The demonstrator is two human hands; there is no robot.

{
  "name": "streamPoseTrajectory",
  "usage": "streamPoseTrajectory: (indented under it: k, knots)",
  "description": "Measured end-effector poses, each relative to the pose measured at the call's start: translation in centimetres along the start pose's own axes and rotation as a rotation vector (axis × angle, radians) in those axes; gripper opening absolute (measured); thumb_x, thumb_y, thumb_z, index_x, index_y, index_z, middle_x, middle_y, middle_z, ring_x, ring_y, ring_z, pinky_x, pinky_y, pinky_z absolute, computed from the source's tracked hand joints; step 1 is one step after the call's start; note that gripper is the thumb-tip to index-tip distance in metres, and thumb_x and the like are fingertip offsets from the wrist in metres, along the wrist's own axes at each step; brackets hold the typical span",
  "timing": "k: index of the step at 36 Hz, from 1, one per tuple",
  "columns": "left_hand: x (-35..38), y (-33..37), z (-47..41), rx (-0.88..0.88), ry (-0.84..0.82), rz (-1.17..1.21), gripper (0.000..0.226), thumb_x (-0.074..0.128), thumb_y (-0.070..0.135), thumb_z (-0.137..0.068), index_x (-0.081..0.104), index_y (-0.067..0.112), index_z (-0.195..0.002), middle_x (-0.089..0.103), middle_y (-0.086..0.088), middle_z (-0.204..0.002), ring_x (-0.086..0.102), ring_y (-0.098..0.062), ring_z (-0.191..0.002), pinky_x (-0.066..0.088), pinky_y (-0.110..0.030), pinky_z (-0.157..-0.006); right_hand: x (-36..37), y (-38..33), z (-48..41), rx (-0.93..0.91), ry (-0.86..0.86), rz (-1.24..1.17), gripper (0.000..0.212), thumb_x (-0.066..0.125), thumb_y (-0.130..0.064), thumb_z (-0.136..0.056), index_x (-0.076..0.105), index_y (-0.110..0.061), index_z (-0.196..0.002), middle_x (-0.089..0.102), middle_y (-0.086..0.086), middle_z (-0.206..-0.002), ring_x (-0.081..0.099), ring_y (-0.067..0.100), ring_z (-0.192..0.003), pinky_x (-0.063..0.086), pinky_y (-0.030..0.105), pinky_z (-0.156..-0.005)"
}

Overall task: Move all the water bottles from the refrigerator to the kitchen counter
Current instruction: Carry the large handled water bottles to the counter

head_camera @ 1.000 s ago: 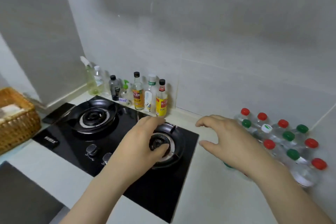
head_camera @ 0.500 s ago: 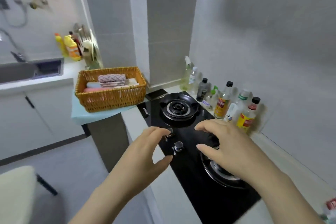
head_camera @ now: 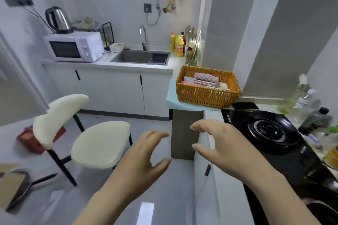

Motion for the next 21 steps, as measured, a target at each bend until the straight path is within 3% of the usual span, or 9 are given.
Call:
streamPoseTrajectory:
  k: [6, 11, 14, 17, 21]
  knots:
    - [-5.4, -5.3, 2.7, -0.094, 0.116, 0.005, 0.050, 0.060, 0.039, -0.088, 0.039, 0.039, -0.133, 0.039, 0.026, -0.131, 0.037, 0.010, -0.116, 0.024, 0.002, -0.091, 2.2, -7.2, -4.4, -0.142, -0.029, 0.017, 0.046, 0.059, -0.041, -0.089, 0.045, -0.036, -0.132, 0.049, -0.020, -0.134, 0.043, -0.005, -0.122, 0.033, 0.013, -0.101]
    - [-10.6, -10.6, 5.5, -0.118, 0.210, -0.014, 0.048, 0.063, 0.038, -0.085, 0.046, 0.033, -0.129, 0.043, 0.028, -0.125, 0.030, 0.025, -0.112, 0.021, 0.006, -0.090, 4.5, -14.2, -7.9, -0.251, -0.041, 0.018, 0.044, 0.060, -0.041, -0.089, 0.046, -0.037, -0.130, 0.051, -0.020, -0.131, 0.045, -0.004, -0.119, 0.037, 0.017, -0.102]
    - [-14.4, -14.0, 7.6, -0.157, 0.290, -0.027, 0.048, 0.062, 0.039, -0.082, 0.049, 0.032, -0.127, 0.039, 0.037, -0.121, 0.031, 0.024, -0.113, 0.023, 0.005, -0.089, 6.2, -18.9, -10.0, -0.308, -0.052, 0.005, 0.042, 0.060, -0.041, -0.088, 0.047, -0.038, -0.128, 0.052, -0.022, -0.128, 0.047, -0.003, -0.116, 0.041, 0.021, -0.101]
    - [-18.2, -17.2, 9.9, -0.189, 0.350, -0.055, 0.046, 0.065, 0.037, -0.084, 0.048, 0.034, -0.127, 0.040, 0.035, -0.122, 0.032, 0.021, -0.115, 0.024, 0.005, -0.087, 8.0, -24.1, -11.8, -0.367, -0.066, -0.001, 0.041, 0.059, -0.041, -0.089, 0.046, -0.039, -0.128, 0.050, -0.024, -0.127, 0.047, -0.002, -0.116, 0.042, 0.024, -0.100]
    - [-23.0, -21.3, 13.2, -0.250, 0.406, -0.098, 0.044, 0.066, 0.038, -0.084, 0.046, 0.039, -0.124, 0.038, 0.037, -0.118, 0.030, 0.027, -0.111, 0.024, 0.007, -0.085, 10.4, -30.8, -13.7, -0.447, -0.085, -0.010, 0.039, 0.058, -0.041, -0.090, 0.046, -0.040, -0.127, 0.050, -0.027, -0.124, 0.047, -0.002, -0.115, 0.040, 0.019, -0.098]
Point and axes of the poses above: each hand's wrist, its own z-axis away from the middle knuckle, its own x-axis out of the palm, y = z × x, the point moved 9 cm from there along -z, towards the middle knuckle
